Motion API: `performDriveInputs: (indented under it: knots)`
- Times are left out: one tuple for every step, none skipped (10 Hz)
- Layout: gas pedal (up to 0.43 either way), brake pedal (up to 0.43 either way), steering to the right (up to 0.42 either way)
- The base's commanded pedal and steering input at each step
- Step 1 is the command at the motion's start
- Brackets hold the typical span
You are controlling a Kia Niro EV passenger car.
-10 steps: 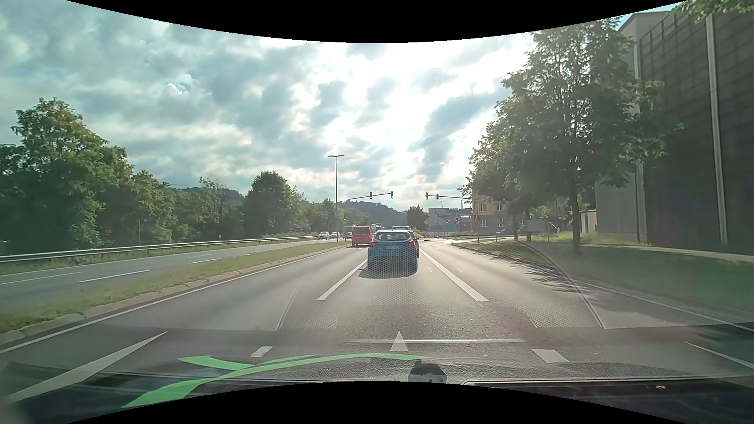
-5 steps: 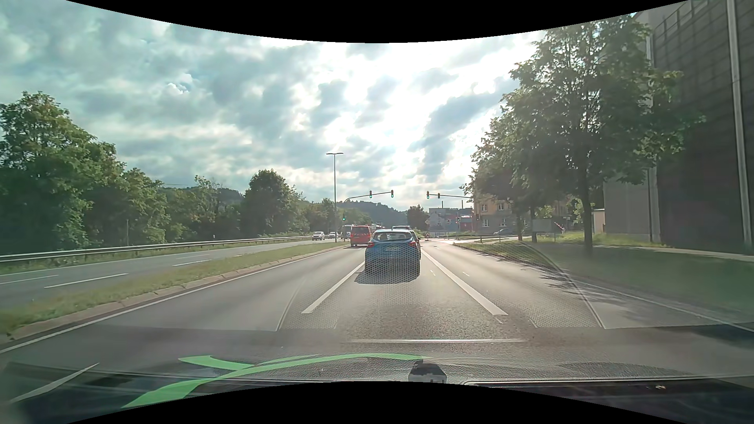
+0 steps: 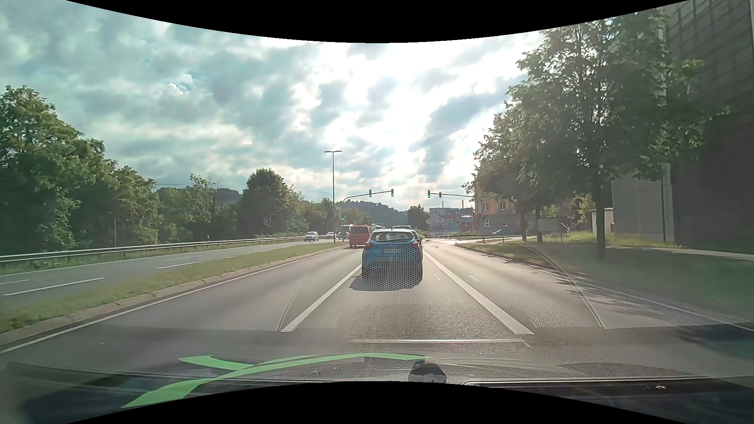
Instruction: Follow the waypoints while adhering to traffic rules and regulations
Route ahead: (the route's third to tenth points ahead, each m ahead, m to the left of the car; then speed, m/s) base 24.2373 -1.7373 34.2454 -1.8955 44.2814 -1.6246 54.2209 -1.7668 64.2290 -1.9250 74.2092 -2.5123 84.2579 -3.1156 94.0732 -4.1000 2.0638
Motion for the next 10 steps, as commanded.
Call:
performDriveInputs:
  knots:
    - [0.0, 0.146, -0.005]
    - [0.0, 0.134, -0.005]
    - [0.0, 0.122, -0.005]
    - [0.0, 0.11, -0.005]
    - [0.0, 0.079, -0.005]
    - [0.0, 0.061, -0.005]
    - [0.0, 0.037, -0.004]
    - [0.0, 0.037, -0.004]
    - [0.0, 0.043, -0.004]
    - [0.0, 0.061, -0.004]
